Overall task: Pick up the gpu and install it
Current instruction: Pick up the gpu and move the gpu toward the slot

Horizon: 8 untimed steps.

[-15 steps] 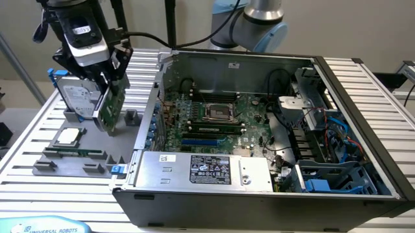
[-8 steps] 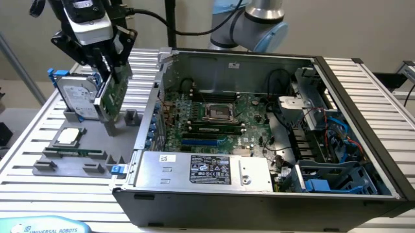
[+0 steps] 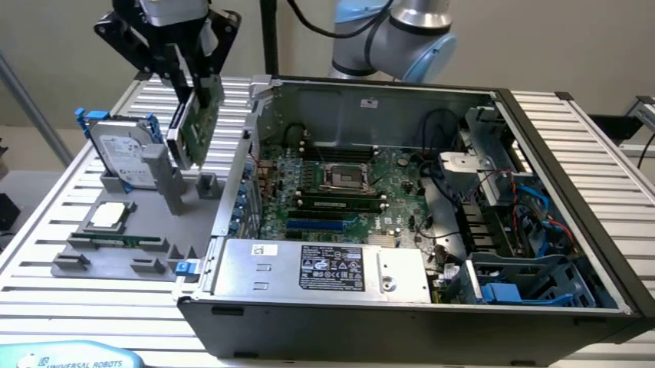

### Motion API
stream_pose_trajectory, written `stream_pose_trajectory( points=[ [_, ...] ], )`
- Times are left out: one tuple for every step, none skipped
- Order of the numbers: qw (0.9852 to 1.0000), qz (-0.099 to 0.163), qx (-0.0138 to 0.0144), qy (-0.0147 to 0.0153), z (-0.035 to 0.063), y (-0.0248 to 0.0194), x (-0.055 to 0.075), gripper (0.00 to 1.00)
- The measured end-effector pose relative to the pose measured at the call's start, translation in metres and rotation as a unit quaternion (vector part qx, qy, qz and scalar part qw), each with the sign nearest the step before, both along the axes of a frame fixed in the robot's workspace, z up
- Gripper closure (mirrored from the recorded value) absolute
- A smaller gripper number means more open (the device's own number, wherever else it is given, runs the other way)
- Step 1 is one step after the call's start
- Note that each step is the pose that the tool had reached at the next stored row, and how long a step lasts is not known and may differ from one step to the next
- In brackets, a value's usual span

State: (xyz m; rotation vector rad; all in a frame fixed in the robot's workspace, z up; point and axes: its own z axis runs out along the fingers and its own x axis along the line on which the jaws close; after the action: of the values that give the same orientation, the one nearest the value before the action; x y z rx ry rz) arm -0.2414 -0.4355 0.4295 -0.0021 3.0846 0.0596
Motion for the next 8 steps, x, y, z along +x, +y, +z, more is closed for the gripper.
stream_pose_trajectory(
  points=[
    [1.0,0.0,0.0001,0.0005,0.0045,-0.0002,0.005,0.73],
    [1.0,0.0,0.0001,0.001,0.009,-0.0003,0.009,0.73],
    [1.0,0.0,0.0002,0.0015,0.0134,-0.0004,0.013,0.73],
    [1.0,0.0,0.0002,0.0022,0.0177,-0.0004,0.018,0.73],
    [1.0,0.0,0.0002,0.0028,0.0207,-0.0004,0.022,0.73],
    [1.0,0.0,0.0003,0.0032,0.0229,-0.0005,0.027,0.73],
    [1.0,0.0,0.0003,0.0036,0.0239,-0.0004,0.032,0.73],
    [1.0,0.0,0.0002,0.0039,0.0244,-0.0004,0.036,0.73]
  ],
)
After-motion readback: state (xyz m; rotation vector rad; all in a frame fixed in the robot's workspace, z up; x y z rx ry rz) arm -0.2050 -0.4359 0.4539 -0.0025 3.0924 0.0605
